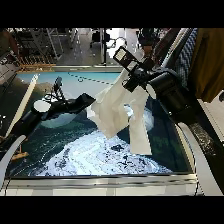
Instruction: Fold the clothes and pants, and hang the long-sleeved shirts on hangers.
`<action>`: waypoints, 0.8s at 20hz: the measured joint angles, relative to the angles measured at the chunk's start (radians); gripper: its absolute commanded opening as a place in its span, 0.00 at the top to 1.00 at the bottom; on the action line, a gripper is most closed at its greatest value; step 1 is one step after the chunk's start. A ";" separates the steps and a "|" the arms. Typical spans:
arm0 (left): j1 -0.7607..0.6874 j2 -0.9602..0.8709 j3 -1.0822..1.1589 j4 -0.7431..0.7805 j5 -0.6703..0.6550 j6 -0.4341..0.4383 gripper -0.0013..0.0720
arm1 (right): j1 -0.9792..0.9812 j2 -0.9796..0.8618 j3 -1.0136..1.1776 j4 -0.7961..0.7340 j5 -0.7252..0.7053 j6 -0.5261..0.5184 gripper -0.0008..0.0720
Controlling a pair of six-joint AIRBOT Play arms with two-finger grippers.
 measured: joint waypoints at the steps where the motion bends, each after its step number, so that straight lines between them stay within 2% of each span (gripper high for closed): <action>1: -0.008 -0.005 -0.001 -0.020 0.027 0.015 0.03 | 0.003 0.001 0.001 0.000 0.003 0.004 0.97; 6: -0.028 -0.023 -0.004 -0.098 0.077 0.067 0.05 | 0.012 0.002 0.002 0.000 0.013 0.006 0.97; 7: -0.031 -0.027 -0.004 -0.105 0.080 0.068 0.26 | 0.013 0.002 0.002 0.000 0.014 0.006 0.97; 8: -0.034 -0.034 -0.004 -0.109 0.084 0.069 0.69 | 0.013 0.003 0.002 0.000 0.015 0.006 0.97; 9: -0.036 -0.043 -0.005 -0.113 0.087 0.069 0.94 | 0.014 0.003 0.002 0.000 0.018 0.006 0.97; 12: -0.018 -0.068 -0.005 -0.120 0.110 0.069 0.97 | 0.014 0.010 0.002 0.005 0.024 0.006 0.98; 16: 0.079 -0.058 0.000 -0.151 0.154 0.076 0.97 | 0.010 0.017 0.002 0.026 0.071 -0.005 0.98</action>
